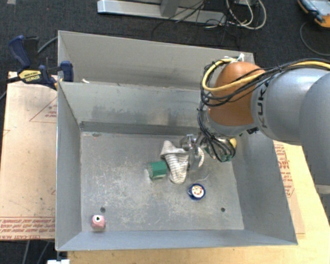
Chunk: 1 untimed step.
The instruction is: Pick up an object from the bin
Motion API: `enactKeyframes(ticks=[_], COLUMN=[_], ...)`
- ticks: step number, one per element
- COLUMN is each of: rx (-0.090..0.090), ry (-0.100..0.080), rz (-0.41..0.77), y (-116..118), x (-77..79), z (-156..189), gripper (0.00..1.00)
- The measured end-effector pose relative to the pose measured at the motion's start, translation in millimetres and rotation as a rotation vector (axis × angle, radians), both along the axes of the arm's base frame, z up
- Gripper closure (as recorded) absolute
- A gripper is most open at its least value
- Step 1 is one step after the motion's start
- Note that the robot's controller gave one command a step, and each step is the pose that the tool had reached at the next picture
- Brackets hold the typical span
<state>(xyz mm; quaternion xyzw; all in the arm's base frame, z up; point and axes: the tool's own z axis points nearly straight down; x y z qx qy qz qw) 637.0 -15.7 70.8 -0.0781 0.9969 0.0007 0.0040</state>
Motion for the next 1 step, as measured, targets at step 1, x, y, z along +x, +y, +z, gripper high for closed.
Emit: enactKeyframes(ticks=[1], rx=[0.001], ry=[-0.013], rz=[-0.037], y=[-10.5], x=[-6.8], z=[220.2], gripper=[1.0])
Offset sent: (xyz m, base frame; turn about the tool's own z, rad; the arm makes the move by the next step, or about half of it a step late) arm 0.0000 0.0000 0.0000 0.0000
